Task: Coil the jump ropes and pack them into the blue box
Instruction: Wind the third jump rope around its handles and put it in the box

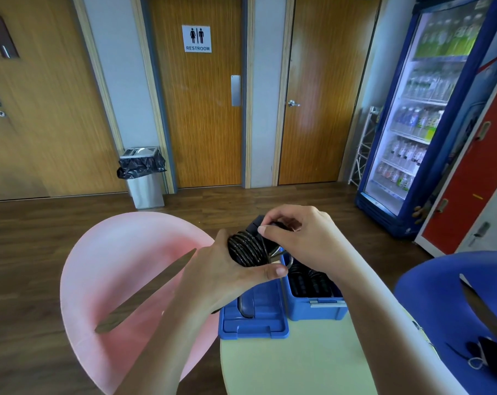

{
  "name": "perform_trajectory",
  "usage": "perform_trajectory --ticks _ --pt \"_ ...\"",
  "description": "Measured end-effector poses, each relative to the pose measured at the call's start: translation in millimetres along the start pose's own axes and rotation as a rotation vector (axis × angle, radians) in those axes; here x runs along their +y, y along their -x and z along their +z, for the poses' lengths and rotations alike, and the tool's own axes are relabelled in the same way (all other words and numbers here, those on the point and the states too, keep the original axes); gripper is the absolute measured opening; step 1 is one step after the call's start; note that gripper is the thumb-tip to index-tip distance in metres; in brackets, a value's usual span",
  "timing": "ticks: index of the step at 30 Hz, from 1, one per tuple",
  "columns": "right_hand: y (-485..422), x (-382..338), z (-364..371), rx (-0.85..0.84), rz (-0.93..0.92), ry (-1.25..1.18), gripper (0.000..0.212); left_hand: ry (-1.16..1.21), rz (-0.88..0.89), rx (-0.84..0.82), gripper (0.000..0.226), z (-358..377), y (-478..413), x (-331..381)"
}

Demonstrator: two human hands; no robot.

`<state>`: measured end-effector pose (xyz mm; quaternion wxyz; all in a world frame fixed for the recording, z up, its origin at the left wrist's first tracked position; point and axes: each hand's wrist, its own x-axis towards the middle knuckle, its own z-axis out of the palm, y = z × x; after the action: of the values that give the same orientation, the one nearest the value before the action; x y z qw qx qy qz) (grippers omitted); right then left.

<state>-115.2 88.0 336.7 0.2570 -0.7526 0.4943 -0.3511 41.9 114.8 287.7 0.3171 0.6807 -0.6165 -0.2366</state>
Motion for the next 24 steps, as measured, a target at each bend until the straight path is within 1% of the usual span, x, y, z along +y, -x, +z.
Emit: perform_trajectory --ticks 5,10,15,22,24 --pt "-1.8 -0.6 -0.5 -0.036 0.002 -0.006 0.008 -0.014 -0.003 0.004 0.103 0.2 0.4 -0.2" --pt "1.1 0.9 8.7 -0.014 0.034 -0.087 0.010 -0.030 -0.039 -0.004 0.093 -0.1 -0.2 -1.5" --pt "1.7 4.2 16.8 -0.004 0.091 -0.155 0.011 -0.090 -0.066 -0.009 0.093 1.0 -0.3 -4.8" --pt "-1.2 9.7 32.0 -0.004 0.146 -0.190 0.007 -0.135 -0.087 -0.003 0.091 2.0 -3.5 -8.1" --pt "-2.5 11.8 33.9 -0.029 0.154 -0.203 0.007 -0.161 -0.090 -0.003 0.090 3.6 -3.3 -9.7"
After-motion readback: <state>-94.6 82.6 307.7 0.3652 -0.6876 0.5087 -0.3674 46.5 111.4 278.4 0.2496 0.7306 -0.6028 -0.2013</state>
